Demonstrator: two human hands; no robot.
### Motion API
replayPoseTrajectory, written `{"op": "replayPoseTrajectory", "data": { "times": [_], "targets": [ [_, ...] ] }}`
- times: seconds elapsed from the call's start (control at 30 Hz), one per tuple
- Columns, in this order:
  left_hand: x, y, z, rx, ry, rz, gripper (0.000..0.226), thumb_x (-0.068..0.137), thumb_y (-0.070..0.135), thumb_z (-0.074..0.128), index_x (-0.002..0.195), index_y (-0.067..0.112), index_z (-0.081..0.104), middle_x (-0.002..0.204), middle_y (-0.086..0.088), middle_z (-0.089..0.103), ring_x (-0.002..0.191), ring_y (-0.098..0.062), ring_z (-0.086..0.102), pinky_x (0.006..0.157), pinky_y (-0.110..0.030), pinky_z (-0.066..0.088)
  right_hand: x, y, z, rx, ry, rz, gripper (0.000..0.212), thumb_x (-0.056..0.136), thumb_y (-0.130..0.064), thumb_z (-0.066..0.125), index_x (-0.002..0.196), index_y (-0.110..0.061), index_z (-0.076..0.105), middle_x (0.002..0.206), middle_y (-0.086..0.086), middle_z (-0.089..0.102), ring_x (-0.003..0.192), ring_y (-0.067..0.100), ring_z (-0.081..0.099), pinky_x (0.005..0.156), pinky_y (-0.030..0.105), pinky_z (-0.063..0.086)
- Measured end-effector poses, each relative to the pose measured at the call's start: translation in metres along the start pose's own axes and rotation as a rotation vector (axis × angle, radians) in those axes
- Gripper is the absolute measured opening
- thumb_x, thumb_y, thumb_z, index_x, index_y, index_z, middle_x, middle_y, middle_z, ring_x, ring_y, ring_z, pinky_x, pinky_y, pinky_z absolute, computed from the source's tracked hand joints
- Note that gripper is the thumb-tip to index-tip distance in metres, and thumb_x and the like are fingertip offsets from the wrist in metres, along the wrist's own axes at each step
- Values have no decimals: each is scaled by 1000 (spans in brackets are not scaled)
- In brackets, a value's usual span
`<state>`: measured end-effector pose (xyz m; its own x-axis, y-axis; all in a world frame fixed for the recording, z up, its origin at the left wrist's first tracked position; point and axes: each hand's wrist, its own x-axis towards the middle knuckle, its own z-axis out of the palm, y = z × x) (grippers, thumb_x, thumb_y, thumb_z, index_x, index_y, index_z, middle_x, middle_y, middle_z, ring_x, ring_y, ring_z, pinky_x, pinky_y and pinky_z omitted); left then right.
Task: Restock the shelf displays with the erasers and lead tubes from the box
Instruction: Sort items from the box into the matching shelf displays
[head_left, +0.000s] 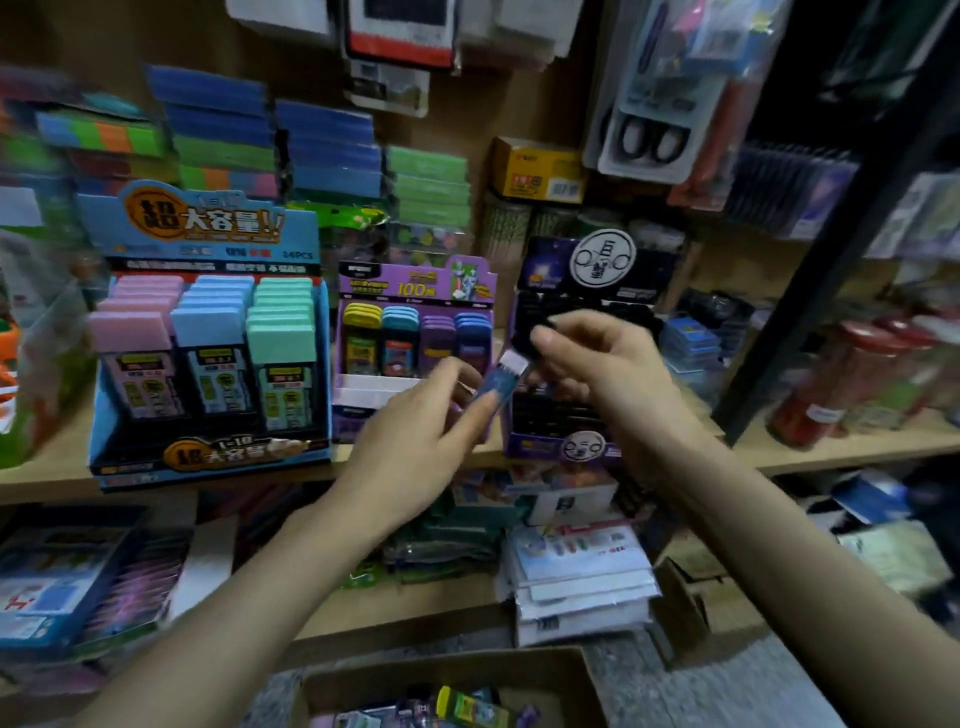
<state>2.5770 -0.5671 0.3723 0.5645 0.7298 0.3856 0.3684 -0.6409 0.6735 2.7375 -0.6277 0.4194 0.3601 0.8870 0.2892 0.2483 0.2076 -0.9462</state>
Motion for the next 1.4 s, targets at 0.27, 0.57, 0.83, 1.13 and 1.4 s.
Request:
{"op": "replayPoseTrajectory", "data": {
  "times": [0.27,0.57,0.83,1.13,1.4],
  "targets": [
    [23,-18,20,363,-12,92,32,94,29,51,123,16,52,126,0,51,120,-19,45,99,-37,36,34,33,-114,-441,301,-206,8,89,-16,62,96,-18,64,89,2,68,87,20,66,78,32,54],
    [19,-42,20,483,-144,62,43,93,36,50,132,20,47,139,4,47,129,-16,40,103,-34,34,45,60,-119,-600,176,-242,18,90,-13,60,107,-7,66,99,2,66,88,10,60,78,18,46],
    [21,-46,23,481,-98,82,33,93,26,52,125,20,53,136,2,50,126,-18,44,99,-36,37,54,53,-119,-590,1,-236,16,89,-10,61,104,-8,67,90,-10,64,77,-13,56,73,9,44],
    [20,-47,23,469,-82,81,34,92,22,54,126,20,52,136,2,51,127,-18,44,99,-37,36,64,69,-107,-588,278,-47,24,85,-17,69,101,0,70,92,13,71,81,23,68,82,37,56],
    [13,-28,20,353,69,176,31,90,10,55,121,9,56,135,-5,48,126,-22,45,101,-39,39,43,55,-106,-1016,296,-55,26,88,-38,60,88,-12,59,88,6,66,87,27,61,73,40,50]
  ]
}}
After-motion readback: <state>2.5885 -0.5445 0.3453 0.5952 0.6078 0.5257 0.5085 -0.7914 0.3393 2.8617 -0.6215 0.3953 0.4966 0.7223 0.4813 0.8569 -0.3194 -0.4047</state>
